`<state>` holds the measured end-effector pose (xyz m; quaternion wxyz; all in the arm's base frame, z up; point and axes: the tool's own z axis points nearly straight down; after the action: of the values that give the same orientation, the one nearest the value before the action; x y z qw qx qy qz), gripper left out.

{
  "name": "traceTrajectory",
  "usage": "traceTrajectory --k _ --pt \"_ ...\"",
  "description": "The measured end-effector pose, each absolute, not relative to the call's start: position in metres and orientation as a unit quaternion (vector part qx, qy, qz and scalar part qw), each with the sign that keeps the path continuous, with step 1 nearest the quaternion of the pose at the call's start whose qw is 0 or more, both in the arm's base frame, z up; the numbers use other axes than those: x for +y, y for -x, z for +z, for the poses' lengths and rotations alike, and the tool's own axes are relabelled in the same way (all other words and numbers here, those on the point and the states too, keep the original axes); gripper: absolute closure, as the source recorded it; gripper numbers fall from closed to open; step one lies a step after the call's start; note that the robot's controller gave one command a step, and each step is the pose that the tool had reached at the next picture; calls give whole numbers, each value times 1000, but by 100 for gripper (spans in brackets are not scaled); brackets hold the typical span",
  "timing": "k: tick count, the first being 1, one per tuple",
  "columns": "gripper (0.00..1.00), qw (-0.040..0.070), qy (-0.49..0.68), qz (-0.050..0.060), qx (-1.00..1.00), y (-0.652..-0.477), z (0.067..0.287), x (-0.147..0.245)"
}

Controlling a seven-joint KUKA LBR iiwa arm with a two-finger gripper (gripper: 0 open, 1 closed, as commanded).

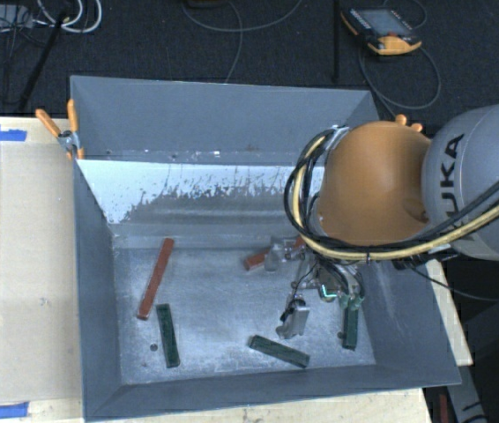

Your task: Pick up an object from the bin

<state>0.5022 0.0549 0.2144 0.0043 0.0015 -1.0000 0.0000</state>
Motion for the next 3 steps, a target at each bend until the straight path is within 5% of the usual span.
traceTrajectory --k 1,2,3 --pt "0 5 -116 0 -993 -484 107 49" --pt "0 -7 -116 0 -993 -475 71 47" --pt "100 0 -115 0 -993 -471 70 47"
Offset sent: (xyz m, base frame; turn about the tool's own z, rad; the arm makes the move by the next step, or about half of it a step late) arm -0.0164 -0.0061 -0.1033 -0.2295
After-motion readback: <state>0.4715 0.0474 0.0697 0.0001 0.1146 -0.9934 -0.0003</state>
